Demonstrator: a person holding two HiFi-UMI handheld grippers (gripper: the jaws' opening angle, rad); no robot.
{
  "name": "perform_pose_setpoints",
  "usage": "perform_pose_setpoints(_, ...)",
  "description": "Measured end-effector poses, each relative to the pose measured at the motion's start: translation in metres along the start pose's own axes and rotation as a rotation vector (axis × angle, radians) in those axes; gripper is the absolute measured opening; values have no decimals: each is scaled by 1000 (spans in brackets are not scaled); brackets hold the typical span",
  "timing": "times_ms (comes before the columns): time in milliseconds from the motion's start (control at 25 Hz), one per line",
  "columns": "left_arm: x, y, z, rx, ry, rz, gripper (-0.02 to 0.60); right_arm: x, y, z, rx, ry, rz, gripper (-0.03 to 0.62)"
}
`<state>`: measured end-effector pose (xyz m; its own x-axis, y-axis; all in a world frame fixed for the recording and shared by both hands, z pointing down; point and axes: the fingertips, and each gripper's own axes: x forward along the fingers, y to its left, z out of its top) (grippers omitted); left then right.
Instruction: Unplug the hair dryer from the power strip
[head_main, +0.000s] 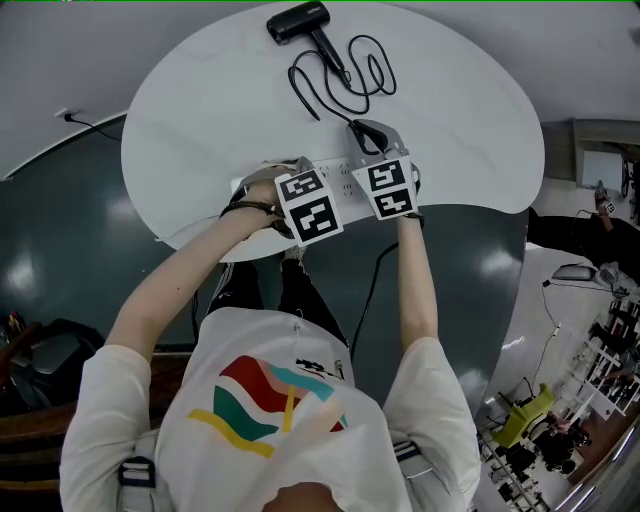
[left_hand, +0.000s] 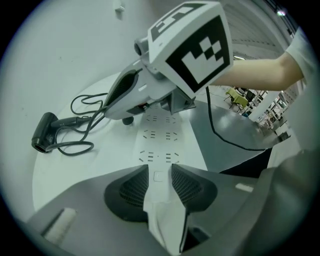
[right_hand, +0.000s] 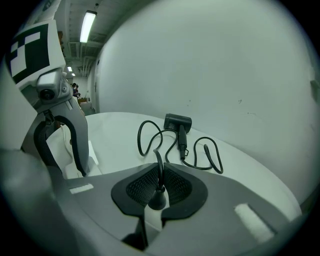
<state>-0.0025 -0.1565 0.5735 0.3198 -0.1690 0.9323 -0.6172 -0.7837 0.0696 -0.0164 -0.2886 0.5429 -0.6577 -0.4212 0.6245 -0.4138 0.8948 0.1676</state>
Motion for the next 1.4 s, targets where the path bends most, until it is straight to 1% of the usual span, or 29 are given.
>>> perform_pose_setpoints(240, -1, 0, 2, -3, 1, 3, 143, -1, -4, 2, -3, -24, -28, 67)
perform_pose_setpoints(520, 0, 0, -1, -5, 11, 1, 144, -11, -2, 6, 15, -59, -33, 163)
perform_pose_setpoints(600, 1, 1, 0, -5, 14, 1, 144, -15, -1, 8, 13, -65, -30, 180)
perform_pose_setpoints(760, 0, 0, -1, -9, 16, -1, 144, -28, 0, 15, 27, -93, -34, 189)
perform_pose_setpoints(840, -1, 1, 0, -34, 5, 0, 143, -37, -1, 22, 49, -110, -43, 190)
perform_pose_setpoints(920, -1, 6, -1, -87, -27, 3, 120, -45, -4, 28, 84, -128, -51, 189)
perform_pose_setpoints(960, -1, 9, -1, -115, -46, 3, 91, -51, -5, 32, 99, -139, -56, 189)
perform_pose_setpoints(1000, -2, 10, -1, -141, -62, 1, 89, -57, -6, 35, 111, -150, -62, 189)
perform_pose_setpoints(1040, -3, 12, -2, -166, -74, -1, 55, -65, -6, 38, 118, -161, -69, 187)
perform_pose_setpoints(1080, -5, 12, -2, -190, -86, -4, 55, -74, -7, 43, 124, -172, -78, 186)
perform_pose_setpoints(1160, -14, 13, 4, -224, -130, 0, 95, -91, -10, 53, 132, -196, -102, 179)
perform_pose_setpoints(1200, -23, 16, 11, -230, -170, 11, 123, -100, -12, 59, 136, -213, -114, 172)
perform_pose_setpoints(1240, -34, 19, 20, -234, -220, 26, 175, -109, -14, 67, 145, -234, -123, 167)
perform_pose_setpoints(1280, -47, 23, 31, -240, -277, 45, 202, -118, -16, 76, 156, -261, -131, 167)
perform_pose_setpoints(1400, -95, 31, 60, -290, -469, 100, 199, -153, -21, 110, 197, -375, -157, 161)
